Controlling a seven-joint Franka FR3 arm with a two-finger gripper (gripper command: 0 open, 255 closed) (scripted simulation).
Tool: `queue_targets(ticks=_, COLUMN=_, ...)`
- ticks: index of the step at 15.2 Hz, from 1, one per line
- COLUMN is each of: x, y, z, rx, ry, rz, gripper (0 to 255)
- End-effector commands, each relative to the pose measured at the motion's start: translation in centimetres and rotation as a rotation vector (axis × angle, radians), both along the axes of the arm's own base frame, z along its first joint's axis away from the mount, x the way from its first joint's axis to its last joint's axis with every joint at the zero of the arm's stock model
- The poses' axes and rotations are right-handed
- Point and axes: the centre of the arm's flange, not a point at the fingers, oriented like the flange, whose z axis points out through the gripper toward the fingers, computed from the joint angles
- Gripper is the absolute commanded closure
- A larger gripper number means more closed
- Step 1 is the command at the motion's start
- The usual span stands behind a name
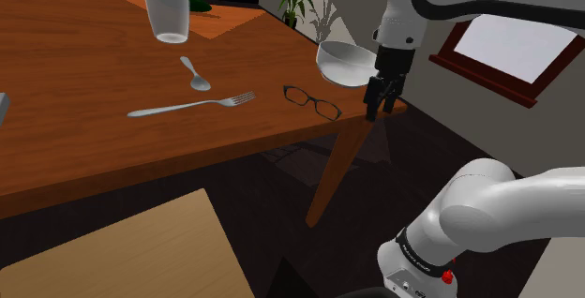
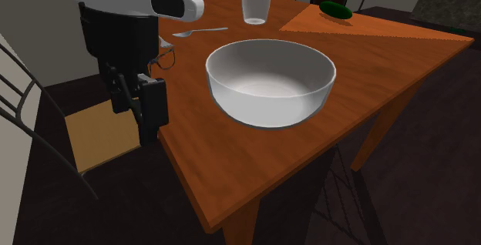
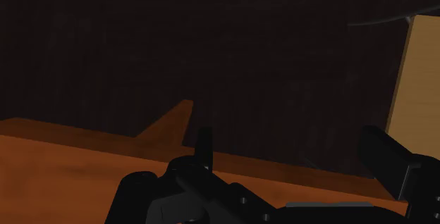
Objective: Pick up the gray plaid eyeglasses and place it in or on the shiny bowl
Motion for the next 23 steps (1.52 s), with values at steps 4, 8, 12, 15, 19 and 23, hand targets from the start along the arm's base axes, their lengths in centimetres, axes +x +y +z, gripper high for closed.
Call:
queue_targets(ticks=4, x=2.3, y=2.8, z=0.7, rx=0.001, ry=-0.035, rz=0.016, gripper=0)
queue_targets(ticks=8, x=5.2, y=6.6, z=1.8, rx=0.002, ry=-0.083, rz=0.037, gripper=0)
queue_targets(ticks=12, x=8.0, y=10.4, z=3.0, rx=0.003, ry=-0.130, rz=0.058, gripper=0)
queue_targets(ticks=15, x=10.0, y=13.3, z=4.0, rx=0.004, ry=-0.165, rz=0.073, gripper=0)
queue_targets(ticks=19, x=10.4, y=14.1, z=2.6, rx=0.004, ry=-0.174, rz=0.077, gripper=0)
queue_targets(ticks=23, x=10.2, y=14.2, z=0.5, rx=0.004, ry=-0.174, rz=0.077, gripper=0)
